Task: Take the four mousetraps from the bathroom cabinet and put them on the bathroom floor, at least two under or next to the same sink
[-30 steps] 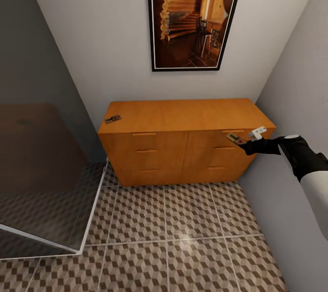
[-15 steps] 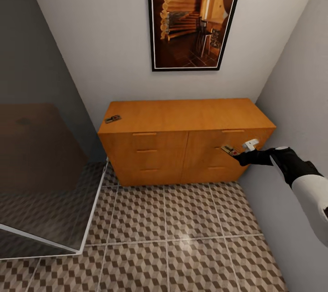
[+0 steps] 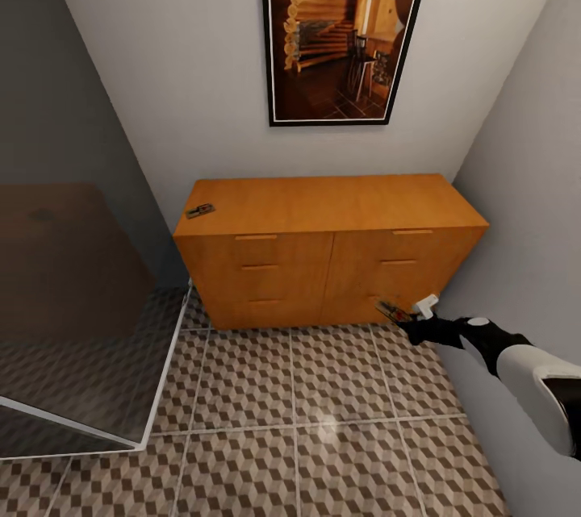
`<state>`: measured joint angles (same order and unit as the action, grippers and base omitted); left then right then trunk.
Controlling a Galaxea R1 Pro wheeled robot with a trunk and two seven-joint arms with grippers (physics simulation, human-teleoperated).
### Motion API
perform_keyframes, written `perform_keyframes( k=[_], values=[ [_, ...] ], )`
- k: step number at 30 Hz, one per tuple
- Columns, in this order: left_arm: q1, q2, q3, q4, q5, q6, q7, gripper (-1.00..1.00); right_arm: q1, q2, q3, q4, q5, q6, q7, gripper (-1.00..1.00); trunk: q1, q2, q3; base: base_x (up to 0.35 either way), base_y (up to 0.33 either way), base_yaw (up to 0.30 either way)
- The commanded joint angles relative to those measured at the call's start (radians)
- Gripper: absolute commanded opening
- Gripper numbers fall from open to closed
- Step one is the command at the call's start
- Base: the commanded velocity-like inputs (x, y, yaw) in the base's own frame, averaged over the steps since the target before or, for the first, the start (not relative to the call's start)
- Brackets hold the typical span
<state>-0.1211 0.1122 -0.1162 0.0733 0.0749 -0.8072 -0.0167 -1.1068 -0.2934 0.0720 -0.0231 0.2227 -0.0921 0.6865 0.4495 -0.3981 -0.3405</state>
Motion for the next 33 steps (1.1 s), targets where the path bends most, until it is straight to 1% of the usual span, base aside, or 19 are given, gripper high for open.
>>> perform_keyframes(
  k=[1,3,4,6,7,9,10,13,15,18,22,23,26,28,29,30,31,32,33],
  values=[
    [-0.002,0.0,-0.008,0.004,0.008,-0.006,-0.002,1.0,0.013,0.002,0.0,0.001,0.001,-0.019,-0.003,-1.0,0.001,-0.002,-0.001,0.0,0.0,0.0],
    [-0.002,0.0,-0.008,0.004,0.008,-0.006,-0.002,1.0,0.081,0.014,0.0,0.002,0.001,-0.078,-0.021,-1.0,0.001,-0.002,-0.001,0.0,0.0,0.0],
    [-0.002,0.0,-0.008,0.004,0.008,-0.006,-0.002,1.0,0.093,0.018,0.0,0.003,0.001,-0.09,-0.026,-1.0,0.001,-0.002,-0.001,0.0,0.0,0.0],
    [-0.002,-0.001,-0.008,0.004,0.008,-0.006,-0.002,1.0,0.146,0.038,0.0,0.003,0.001,-0.135,-0.05,-1.0,0.001,-0.002,-0.001,0.0,0.0,0.0],
    [-0.002,-0.001,-0.008,0.004,0.008,-0.006,-0.002,1.0,0.162,0.042,0.0,0.003,0.001,-0.146,-0.059,-1.0,0.001,-0.002,-0.001,0.0,0.0,0.0],
    [-0.002,-0.001,-0.008,0.004,0.008,-0.006,-0.002,1.0,0.227,0.065,0.0,0.003,0.001,-0.19,-0.103,-1.0,0.001,-0.002,-0.001,0.0,0.0,0.0],
    [-0.002,-0.001,-0.008,0.004,0.008,-0.006,-0.002,1.0,0.244,0.072,0.0,0.003,0.001,-0.202,-0.116,-1.0,0.001,-0.002,-0.001,0.0,0.0,0.0],
    [-0.002,-0.001,-0.008,0.003,0.008,-0.005,-0.002,1.0,0.34,0.122,0.0,0.003,0.001,-0.287,-0.201,-1.0,0.001,-0.002,-0.001,0.0,0.0,0.0],
    [-0.002,-0.002,-0.008,0.003,0.008,-0.005,-0.002,1.0,0.396,0.148,0.0,0.003,0.0,-0.334,-0.253,-1.0,0.001,-0.002,-0.001,0.0,0.0,0.0],
    [-0.002,-0.008,-0.008,0.003,0.008,-0.006,-0.002,1.0,0.46,0.173,0.0,0.003,-0.002,-0.381,-0.287,-1.0,0.001,-0.002,-0.001,0.0,0.0,0.0],
    [-0.002,-0.012,-0.007,0.002,0.008,-0.006,-0.001,1.0,0.537,0.2,-0.001,0.004,-0.007,-0.461,-0.303,-1.0,0.001,-0.002,-0.001,0.0,0.0,0.0],
    [-0.002,-0.013,-0.006,0.001,0.008,-0.006,-0.001,1.0,0.568,0.207,-0.002,0.004,-0.016,-0.512,-0.313,-1.0,0.001,-0.002,-0.001,0.0,0.0,0.0],
    [-0.002,-0.02,-0.002,-0.001,0.008,-0.005,0.001,1.0,0.611,0.212,-0.003,0.005,-0.049,-0.596,-0.347,-1.0,0.001,-0.002,-0.001,0.0,0.0,0.0],
    [-0.002,-0.033,-0.001,-0.003,0.008,-0.003,0.002,1.0,0.64,0.218,-0.003,0.005,-0.085,-0.661,-0.384,-1.0,0.001,-0.002,-0.001,0.0,0.0,0.0],
    [-0.002,-0.037,0.0,-0.004,0.008,-0.002,0.003,1.0,0.647,0.221,-0.003,0.005,-0.094,-0.68,-0.396,-1.0,0.001,-0.002,-0.001,0.0,0.0,0.0],
    [-0.002,-0.044,0.0,-0.01,0.008,0.004,0.009,1.0,0.66,0.227,-0.003,0.005,-0.113,-0.721,-0.421,-1.0,0.001,-0.002,-0.001,0.0,0.0,0.0],
    [-0.002,-0.052,0.001,-0.046,0.008,0.029,0.039,1.0,0.692,0.24,-0.003,0.006,-0.139,-0.81,-0.483,-1.0,0.001,-0.002,-0.001,0.0,0.0,0.0],
    [-0.003,-0.053,0.001,-0.063,0.008,0.041,0.05,1.0,0.701,0.243,-0.003,0.006,-0.143,-0.833,-0.501,-1.0,0.001,-0.002,-0.001,0.0,0.0,0.0],
    [-0.003,-0.054,0.001,-0.104,0.008,0.075,0.072,1.0,0.719,0.25,-0.003,0.006,-0.149,-0.878,-0.539,-1.0,0.001,-0.002,-0.001,0.0,0.0,0.0]
  ],
)
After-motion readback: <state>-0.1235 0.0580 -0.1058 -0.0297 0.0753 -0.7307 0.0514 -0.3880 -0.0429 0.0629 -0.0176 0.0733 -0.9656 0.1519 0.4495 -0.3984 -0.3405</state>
